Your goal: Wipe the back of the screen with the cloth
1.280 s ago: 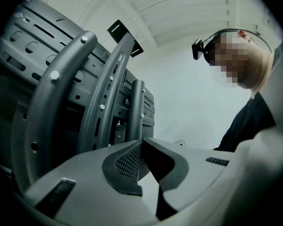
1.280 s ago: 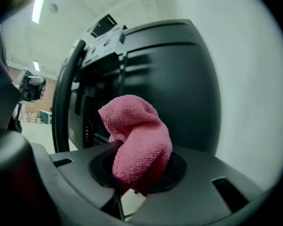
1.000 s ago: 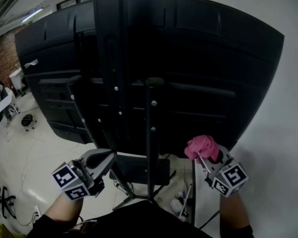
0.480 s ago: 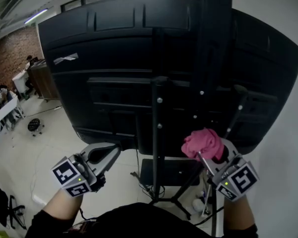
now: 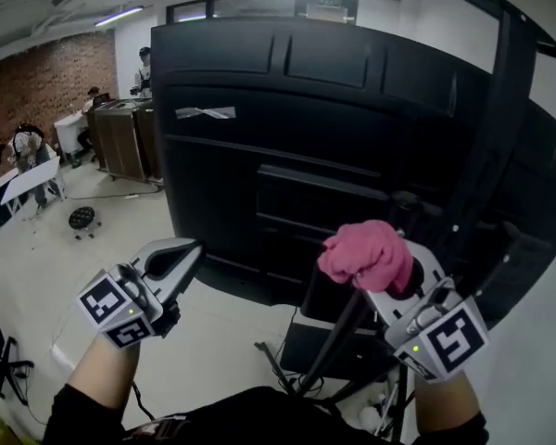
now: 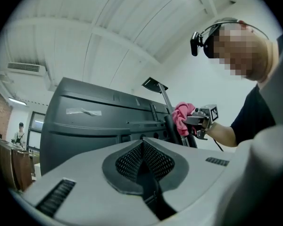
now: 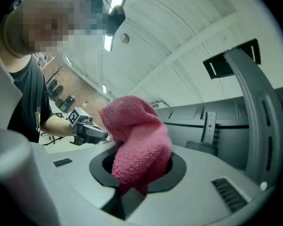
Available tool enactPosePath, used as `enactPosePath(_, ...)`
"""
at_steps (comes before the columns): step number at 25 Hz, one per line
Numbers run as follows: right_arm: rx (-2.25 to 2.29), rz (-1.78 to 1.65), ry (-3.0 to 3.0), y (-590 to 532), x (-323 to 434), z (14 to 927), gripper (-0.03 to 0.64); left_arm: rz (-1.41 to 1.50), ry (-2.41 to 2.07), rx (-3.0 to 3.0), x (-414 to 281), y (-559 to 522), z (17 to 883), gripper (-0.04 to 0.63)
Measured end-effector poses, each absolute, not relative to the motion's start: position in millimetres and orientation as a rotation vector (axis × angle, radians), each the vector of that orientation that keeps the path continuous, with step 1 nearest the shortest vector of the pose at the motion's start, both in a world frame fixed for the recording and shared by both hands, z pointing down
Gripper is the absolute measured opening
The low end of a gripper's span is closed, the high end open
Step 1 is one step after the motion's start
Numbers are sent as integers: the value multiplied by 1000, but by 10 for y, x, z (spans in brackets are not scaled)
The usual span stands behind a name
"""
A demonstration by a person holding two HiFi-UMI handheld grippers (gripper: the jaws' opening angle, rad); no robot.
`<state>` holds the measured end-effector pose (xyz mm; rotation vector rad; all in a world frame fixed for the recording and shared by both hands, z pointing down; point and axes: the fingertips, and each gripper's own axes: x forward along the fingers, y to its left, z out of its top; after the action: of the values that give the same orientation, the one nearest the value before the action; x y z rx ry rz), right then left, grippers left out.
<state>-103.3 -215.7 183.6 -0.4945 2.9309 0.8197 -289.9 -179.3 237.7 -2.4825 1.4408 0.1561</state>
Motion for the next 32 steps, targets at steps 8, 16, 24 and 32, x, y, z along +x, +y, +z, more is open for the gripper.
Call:
enactPosePath(8,-856,1161,2749,-2291,-2816,669,97,251,1451,-2519,-4455,-1252,2639,-3)
enactPosePath(16,-1137,1216,2683,-2927,-4150,104,97,353,1562,-2413,-5327,-669,2774,-3)
enactPosePath(24,-1389,1432,2656,-3339,-4794,-49,97,388,1601,-2368,-5561,-413,2756,-3)
enactPosePath(32,-1613,1519,2563,-3658,-3375,-140,97,391,1520,-2409,-5355,-591,2696,-3)
